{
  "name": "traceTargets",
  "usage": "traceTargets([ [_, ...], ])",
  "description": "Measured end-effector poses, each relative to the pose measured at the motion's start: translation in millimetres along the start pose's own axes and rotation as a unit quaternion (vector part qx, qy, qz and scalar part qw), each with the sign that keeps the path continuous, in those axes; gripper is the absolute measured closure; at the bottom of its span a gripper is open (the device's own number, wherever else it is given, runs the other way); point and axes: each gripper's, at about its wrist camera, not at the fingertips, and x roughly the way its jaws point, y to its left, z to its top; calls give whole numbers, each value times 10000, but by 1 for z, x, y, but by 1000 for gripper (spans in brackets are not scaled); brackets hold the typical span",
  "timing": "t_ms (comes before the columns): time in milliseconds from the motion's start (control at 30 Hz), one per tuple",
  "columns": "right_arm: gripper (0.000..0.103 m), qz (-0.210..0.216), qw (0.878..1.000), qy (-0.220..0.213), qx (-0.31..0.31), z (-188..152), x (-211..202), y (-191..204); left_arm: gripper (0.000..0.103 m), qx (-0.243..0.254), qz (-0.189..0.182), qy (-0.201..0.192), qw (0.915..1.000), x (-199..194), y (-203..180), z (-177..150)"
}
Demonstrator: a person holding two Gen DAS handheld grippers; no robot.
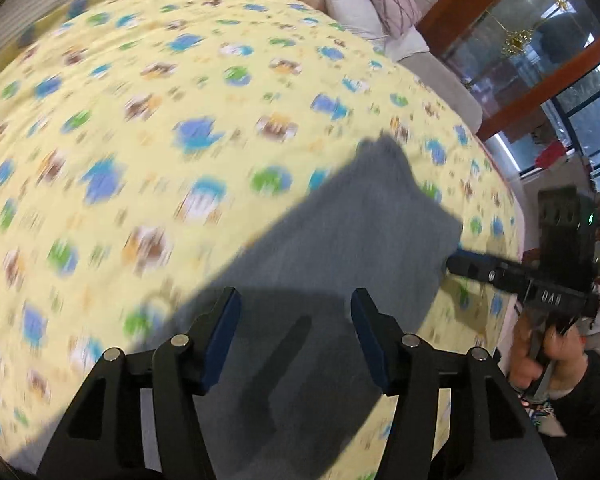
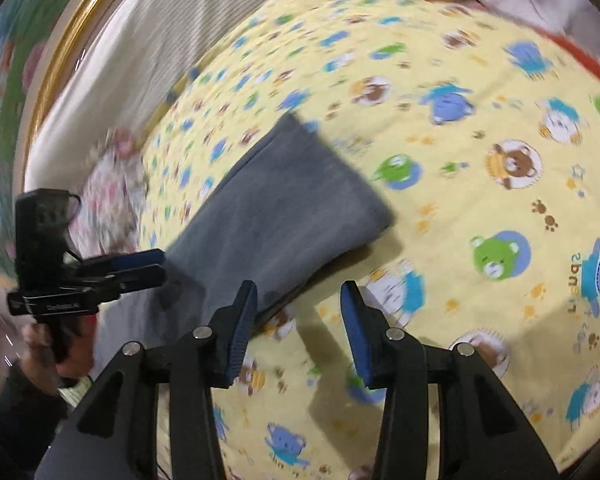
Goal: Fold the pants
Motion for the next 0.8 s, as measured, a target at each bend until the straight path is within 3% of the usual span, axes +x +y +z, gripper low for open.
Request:
traceTargets([
  [233, 58, 469, 9979, -109, 432, 16, 10, -22, 38, 344, -206, 343, 9986, 49, -17, 65],
  [333, 58, 633, 9962, -204, 554, 21, 10, -27, 36, 578, -196, 587, 9964, 69, -29, 77],
  [400, 58, 752, 9945, -254, 682, 22, 10, -32, 28, 669, -189, 655, 9954, 78, -35, 85],
  [533, 66, 774, 9940, -351, 694, 21, 10, -34, 30, 841, -244, 586, 9944, 87, -48, 99],
  [567, 68, 755, 9943, -344, 675, 21, 10, -34, 35, 897, -334, 556, 9939, 90, -52, 102],
  [633, 81, 744, 9942, -380, 678, 21, 9, -38, 58, 990, -445, 602, 9923, 94, -58, 105],
  [700, 85, 793, 9935, -392, 715, 20, 6, -42, 81, 1042, -605, 636, 9907, 96, -62, 105],
  [800, 87, 861, 9932, -468, 634, 20, 0, -38, 86, 1105, -715, 494, 9901, 89, -65, 99],
])
